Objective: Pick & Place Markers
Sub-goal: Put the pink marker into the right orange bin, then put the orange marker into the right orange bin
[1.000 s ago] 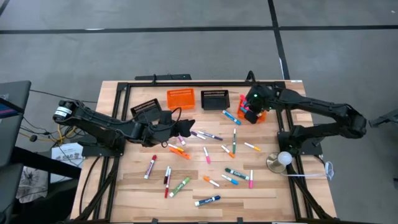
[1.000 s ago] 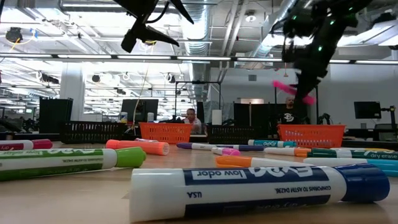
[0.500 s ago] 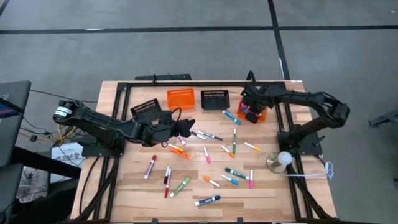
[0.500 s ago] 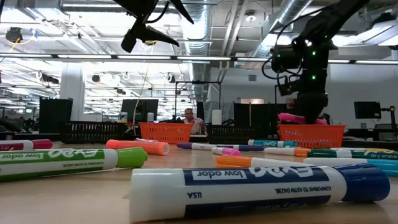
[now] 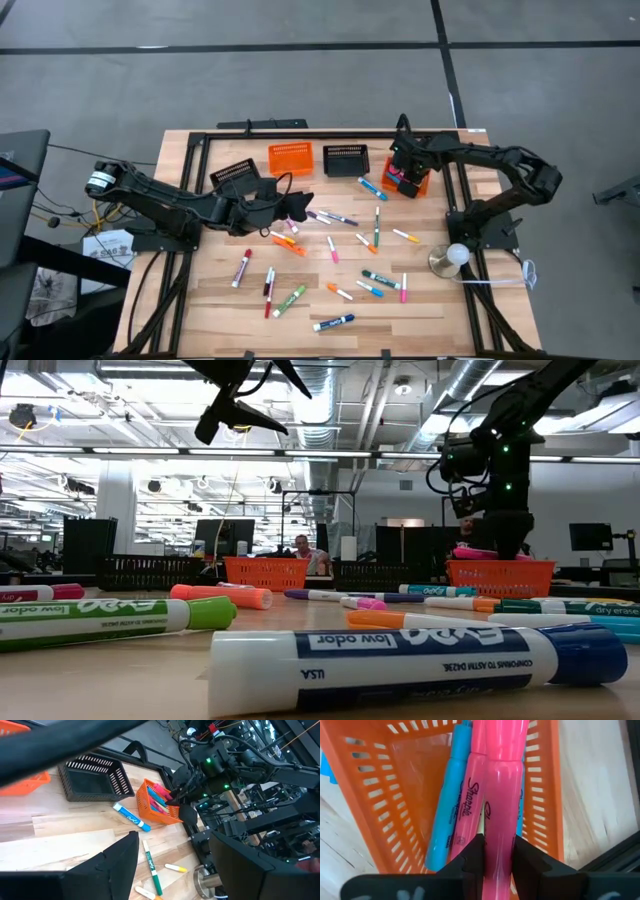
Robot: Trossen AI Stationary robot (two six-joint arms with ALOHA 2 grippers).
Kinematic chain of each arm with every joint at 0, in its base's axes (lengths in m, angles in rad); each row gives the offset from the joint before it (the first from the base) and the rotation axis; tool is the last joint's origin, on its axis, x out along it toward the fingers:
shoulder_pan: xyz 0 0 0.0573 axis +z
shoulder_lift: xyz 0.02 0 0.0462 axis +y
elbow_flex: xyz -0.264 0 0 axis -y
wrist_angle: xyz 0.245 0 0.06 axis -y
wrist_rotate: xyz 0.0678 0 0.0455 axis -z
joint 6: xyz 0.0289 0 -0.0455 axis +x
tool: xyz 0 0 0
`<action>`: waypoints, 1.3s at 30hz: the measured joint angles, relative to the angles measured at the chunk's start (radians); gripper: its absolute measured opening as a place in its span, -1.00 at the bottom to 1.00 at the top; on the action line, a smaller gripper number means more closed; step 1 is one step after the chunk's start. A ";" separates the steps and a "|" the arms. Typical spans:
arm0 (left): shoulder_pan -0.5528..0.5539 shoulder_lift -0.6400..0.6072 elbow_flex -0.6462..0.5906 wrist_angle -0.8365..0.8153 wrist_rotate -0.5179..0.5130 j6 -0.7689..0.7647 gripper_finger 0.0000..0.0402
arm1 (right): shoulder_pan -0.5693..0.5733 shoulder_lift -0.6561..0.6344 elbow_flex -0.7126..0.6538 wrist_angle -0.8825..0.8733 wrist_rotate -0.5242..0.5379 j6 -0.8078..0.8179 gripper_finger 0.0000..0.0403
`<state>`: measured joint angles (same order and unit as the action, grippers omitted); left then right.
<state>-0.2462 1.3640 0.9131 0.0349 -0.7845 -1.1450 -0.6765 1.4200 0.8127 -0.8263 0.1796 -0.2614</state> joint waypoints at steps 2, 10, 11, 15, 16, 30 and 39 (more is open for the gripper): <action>0.000 0.000 0.000 0.000 0.000 0.000 0.20 | 0.000 0.000 0.000 0.000 0.000 -0.001 -0.69; 0.000 0.000 0.000 0.000 0.000 0.000 0.20 | 0.000 0.009 -0.015 0.014 -0.002 -0.002 -0.63; 0.000 0.000 0.000 0.000 0.000 0.000 0.20 | 0.000 0.009 -0.017 0.012 -0.002 -0.002 -0.61; 0.000 0.000 0.000 0.000 0.000 0.000 0.20 | 0.000 0.009 -0.018 0.017 -0.004 -0.002 -0.50; 0.000 0.000 0.000 0.000 0.000 0.000 0.20 | 0.000 0.009 -0.018 0.019 -0.004 -0.002 -0.48; 0.000 0.000 0.000 0.000 0.001 0.000 0.20 | 0.000 0.005 -0.004 0.022 0.003 -0.002 -0.19; 0.000 0.000 0.000 0.000 0.001 0.009 0.20 | 0.001 -0.176 -0.002 0.050 -0.109 0.058 -0.25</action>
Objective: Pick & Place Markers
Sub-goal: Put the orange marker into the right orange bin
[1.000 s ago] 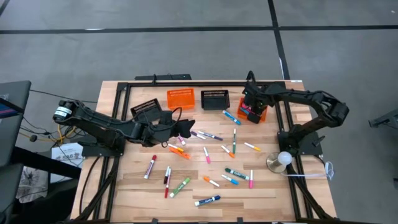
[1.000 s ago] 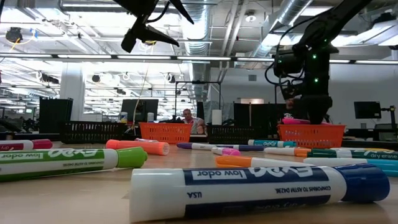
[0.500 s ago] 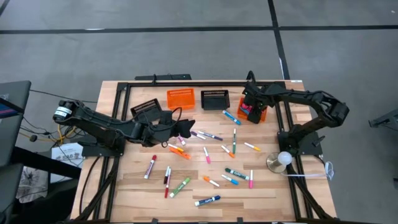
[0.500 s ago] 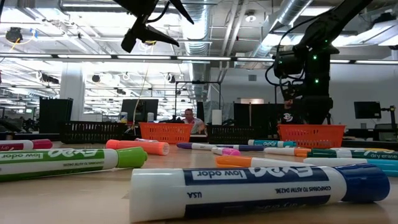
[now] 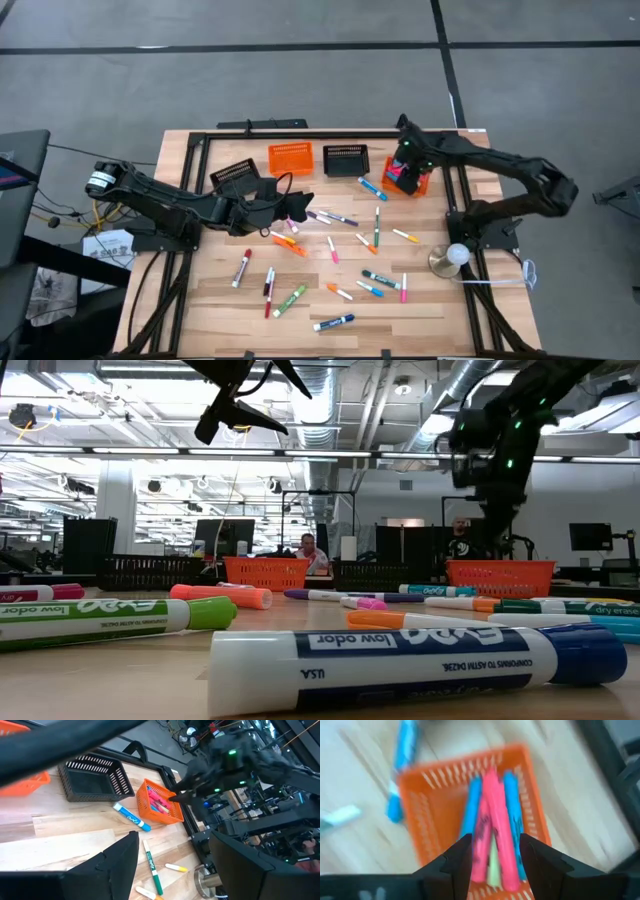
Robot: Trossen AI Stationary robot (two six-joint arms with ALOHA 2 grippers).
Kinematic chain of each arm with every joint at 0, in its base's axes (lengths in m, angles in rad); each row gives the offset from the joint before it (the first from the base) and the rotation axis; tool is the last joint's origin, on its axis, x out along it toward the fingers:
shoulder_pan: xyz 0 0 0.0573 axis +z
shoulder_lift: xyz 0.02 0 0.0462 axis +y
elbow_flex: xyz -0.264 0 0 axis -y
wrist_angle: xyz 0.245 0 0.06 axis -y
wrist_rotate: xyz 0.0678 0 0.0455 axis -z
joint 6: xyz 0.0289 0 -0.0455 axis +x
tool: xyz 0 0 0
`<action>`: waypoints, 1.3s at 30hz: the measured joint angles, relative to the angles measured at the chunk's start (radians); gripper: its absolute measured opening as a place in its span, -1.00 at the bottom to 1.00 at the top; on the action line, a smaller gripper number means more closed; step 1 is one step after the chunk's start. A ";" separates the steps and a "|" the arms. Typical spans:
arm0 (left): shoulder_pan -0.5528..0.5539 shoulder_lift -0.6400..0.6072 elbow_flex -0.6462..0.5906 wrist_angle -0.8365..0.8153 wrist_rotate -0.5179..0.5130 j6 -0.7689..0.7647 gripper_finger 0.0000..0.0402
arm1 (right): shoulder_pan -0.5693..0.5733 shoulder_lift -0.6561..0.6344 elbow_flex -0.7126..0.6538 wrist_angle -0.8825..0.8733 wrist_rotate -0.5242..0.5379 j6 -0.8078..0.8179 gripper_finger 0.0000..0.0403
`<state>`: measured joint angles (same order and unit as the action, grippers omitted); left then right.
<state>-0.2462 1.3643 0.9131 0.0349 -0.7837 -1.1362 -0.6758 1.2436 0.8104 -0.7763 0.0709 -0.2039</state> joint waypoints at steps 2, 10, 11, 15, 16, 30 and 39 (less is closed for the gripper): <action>0.000 0.000 0.000 0.000 0.000 0.011 0.20 | 0.001 -0.068 0.000 0.013 -0.041 0.021 -0.26; 0.000 0.000 0.000 0.000 0.007 0.066 0.20 | 0.001 -0.321 0.000 0.033 -0.211 0.039 -0.26; 0.000 0.000 0.000 0.000 0.007 0.066 0.20 | 0.001 -0.349 0.000 0.034 -0.223 0.039 -0.25; 0.000 0.000 0.000 0.000 0.007 0.066 0.20 | 0.001 -0.457 -0.005 0.041 -0.230 0.049 -0.26; 0.000 0.000 0.000 0.000 0.007 0.066 0.20 | 0.001 -0.488 -0.014 0.051 -0.230 0.059 -0.27; 0.000 0.000 0.000 0.003 0.007 0.063 0.20 | 0.001 -0.881 -0.100 0.085 -0.232 0.166 -0.34; 0.000 0.000 0.000 0.065 0.046 0.066 0.20 | 0.001 -1.098 -0.100 0.086 -0.232 0.260 -0.34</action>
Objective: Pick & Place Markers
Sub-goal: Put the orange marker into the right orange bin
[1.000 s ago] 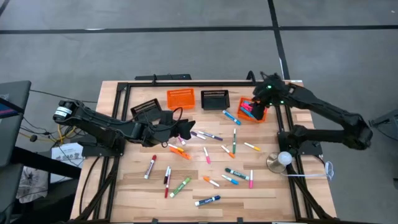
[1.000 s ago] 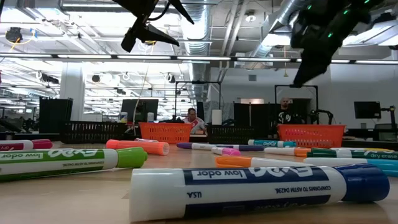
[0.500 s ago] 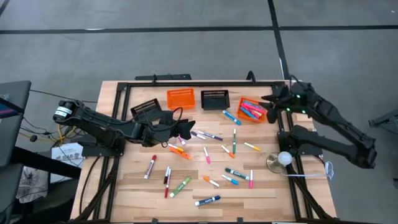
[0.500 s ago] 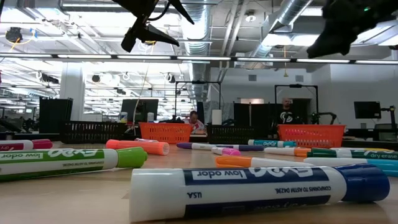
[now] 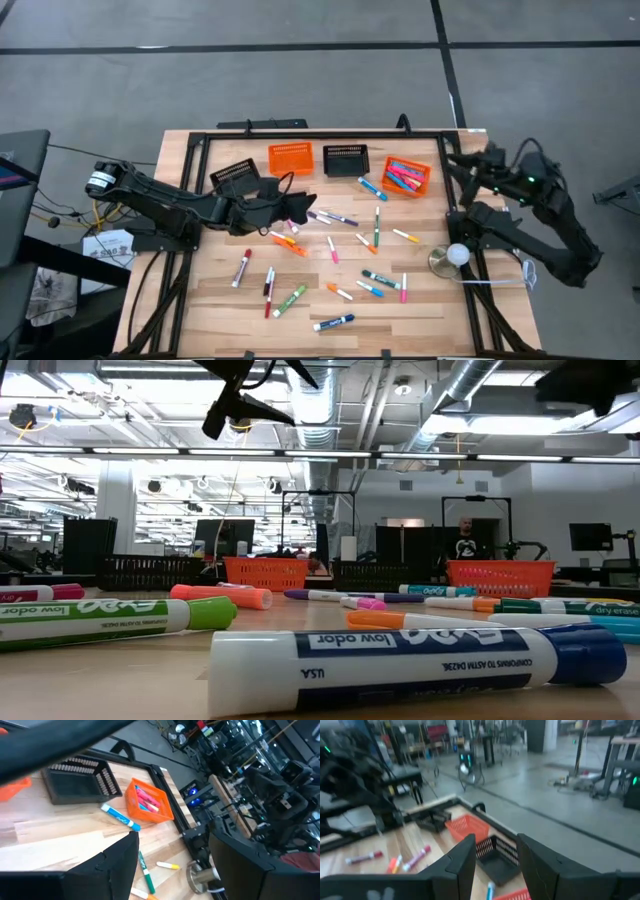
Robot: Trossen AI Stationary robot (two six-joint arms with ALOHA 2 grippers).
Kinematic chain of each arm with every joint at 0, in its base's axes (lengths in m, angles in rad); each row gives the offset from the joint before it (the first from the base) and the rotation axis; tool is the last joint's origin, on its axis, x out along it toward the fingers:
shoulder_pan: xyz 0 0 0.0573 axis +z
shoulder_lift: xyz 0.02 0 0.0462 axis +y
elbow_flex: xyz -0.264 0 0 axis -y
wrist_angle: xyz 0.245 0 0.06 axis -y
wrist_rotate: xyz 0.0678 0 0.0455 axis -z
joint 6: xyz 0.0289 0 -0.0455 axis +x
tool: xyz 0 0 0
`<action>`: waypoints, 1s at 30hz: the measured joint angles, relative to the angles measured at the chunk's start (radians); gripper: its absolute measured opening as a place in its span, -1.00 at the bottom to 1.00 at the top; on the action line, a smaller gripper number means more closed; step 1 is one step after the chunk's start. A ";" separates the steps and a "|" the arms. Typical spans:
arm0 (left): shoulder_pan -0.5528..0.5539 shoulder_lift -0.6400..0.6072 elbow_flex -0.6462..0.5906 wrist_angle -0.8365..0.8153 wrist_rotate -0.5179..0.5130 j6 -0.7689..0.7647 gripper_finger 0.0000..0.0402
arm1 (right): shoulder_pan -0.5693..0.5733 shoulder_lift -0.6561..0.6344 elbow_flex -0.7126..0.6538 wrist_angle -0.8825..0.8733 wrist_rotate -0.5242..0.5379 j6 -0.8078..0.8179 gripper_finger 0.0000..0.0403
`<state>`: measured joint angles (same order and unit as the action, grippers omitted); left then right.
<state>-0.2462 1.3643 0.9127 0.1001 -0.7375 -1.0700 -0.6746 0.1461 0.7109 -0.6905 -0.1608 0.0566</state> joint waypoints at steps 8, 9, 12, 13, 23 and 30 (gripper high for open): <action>0.000 0.018 0.045 0.022 0.043 0.060 0.20 | 0.000 -0.143 0.003 -0.007 -0.002 0.118 -0.38; 0.000 0.030 0.063 0.022 0.044 0.070 0.20 | 0.000 -0.141 0.004 -0.017 -0.012 0.133 -0.38; 0.003 0.084 0.120 0.025 0.061 0.078 0.20 | 0.010 -0.141 -0.005 -0.023 -0.038 0.146 -0.40; 0.006 0.104 0.136 0.023 0.070 0.078 0.20 | 0.011 -0.142 -0.015 -0.020 -0.052 0.147 -0.40; 0.007 0.279 0.239 -0.024 0.209 -0.037 0.20 | 0.013 -0.142 -0.045 -0.011 -0.077 0.148 -0.41; 0.007 0.336 0.252 -0.064 0.219 -0.144 0.20 | 0.014 -0.142 -0.045 -0.009 -0.094 0.145 -0.41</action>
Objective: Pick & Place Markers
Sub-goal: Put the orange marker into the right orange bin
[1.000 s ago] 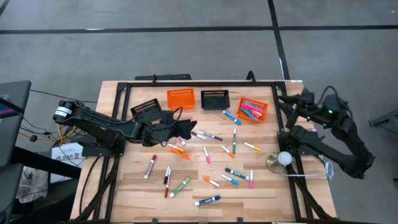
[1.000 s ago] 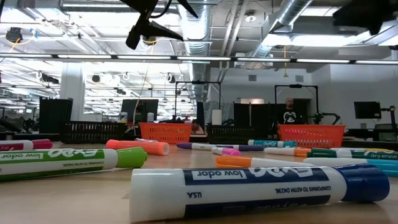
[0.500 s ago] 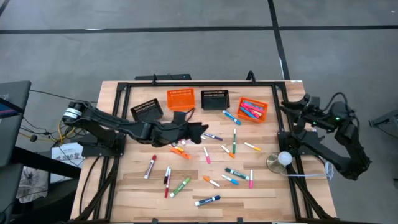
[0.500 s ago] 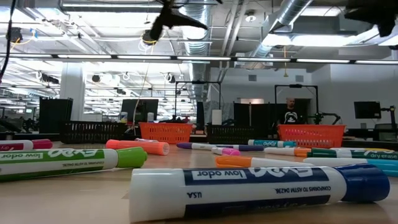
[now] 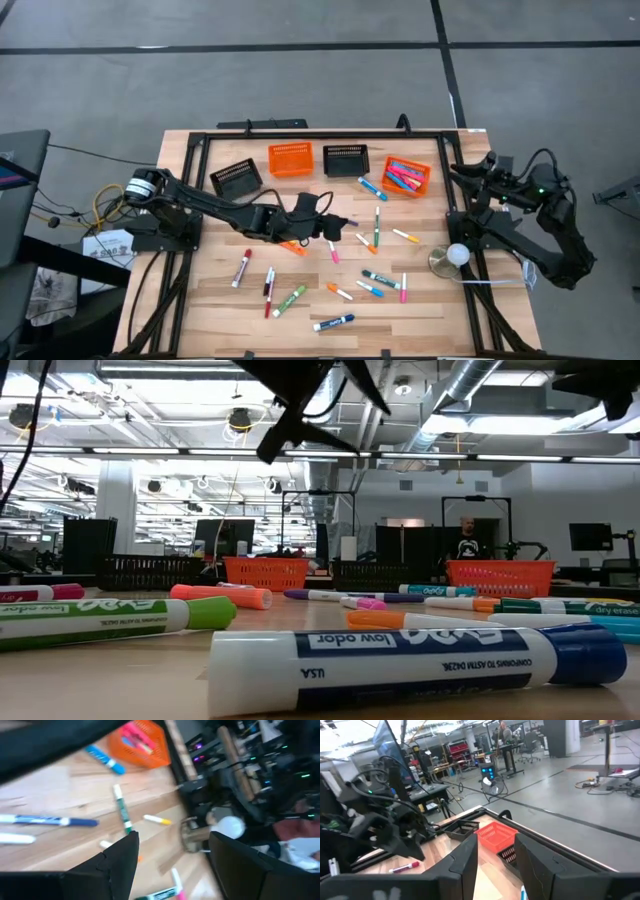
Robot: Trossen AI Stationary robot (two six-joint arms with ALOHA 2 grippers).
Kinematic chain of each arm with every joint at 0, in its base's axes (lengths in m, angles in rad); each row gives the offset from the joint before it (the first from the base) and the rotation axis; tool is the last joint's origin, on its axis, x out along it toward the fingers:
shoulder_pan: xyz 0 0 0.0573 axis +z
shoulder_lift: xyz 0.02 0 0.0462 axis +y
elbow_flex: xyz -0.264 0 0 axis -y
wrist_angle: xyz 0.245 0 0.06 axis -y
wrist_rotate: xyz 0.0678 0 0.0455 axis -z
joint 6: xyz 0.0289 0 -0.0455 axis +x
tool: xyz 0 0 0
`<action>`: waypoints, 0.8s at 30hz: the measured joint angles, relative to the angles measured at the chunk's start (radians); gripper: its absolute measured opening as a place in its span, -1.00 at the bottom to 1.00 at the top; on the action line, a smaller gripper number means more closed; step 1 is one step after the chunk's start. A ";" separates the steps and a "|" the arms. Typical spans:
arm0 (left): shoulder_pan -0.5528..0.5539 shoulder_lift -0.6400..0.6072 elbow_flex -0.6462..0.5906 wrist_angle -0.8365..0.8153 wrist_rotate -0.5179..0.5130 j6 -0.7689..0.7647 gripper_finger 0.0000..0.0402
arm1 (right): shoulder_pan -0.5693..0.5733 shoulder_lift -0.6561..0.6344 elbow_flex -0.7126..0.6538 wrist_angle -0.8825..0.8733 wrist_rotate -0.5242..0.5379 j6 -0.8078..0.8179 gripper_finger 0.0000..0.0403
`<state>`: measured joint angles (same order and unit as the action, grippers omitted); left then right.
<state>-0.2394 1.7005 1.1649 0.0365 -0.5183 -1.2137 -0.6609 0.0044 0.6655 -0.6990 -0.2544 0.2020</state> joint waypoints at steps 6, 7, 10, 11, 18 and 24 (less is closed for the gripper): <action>0.000 -0.003 0.000 0.006 -0.001 0.046 0.20 | 0.000 0.000 0.000 0.004 -0.031 0.000 -0.41; 0.000 -0.007 0.000 0.008 -0.001 0.053 0.20 | 0.000 0.000 0.000 0.004 -0.032 0.000 -0.41; 0.003 -0.013 0.000 0.031 -0.035 0.048 0.20 | 0.000 0.000 0.000 0.004 -0.032 0.000 -0.41; 0.006 -0.013 0.000 0.040 -0.065 0.026 0.20 | 0.000 0.000 0.000 0.004 -0.032 0.000 -0.41; 0.039 -0.013 0.000 0.040 -0.068 -0.154 0.20 | 0.000 0.000 0.000 0.003 -0.033 -0.001 -0.41; 0.013 -0.013 0.011 0.008 -0.159 -0.263 0.20 | 0.000 0.000 0.000 0.003 -0.033 -0.018 -0.41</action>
<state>-0.2268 1.6871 1.1763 0.0441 -0.6773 -1.4769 -0.6613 0.0044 0.6655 -0.6956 -0.2870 0.1844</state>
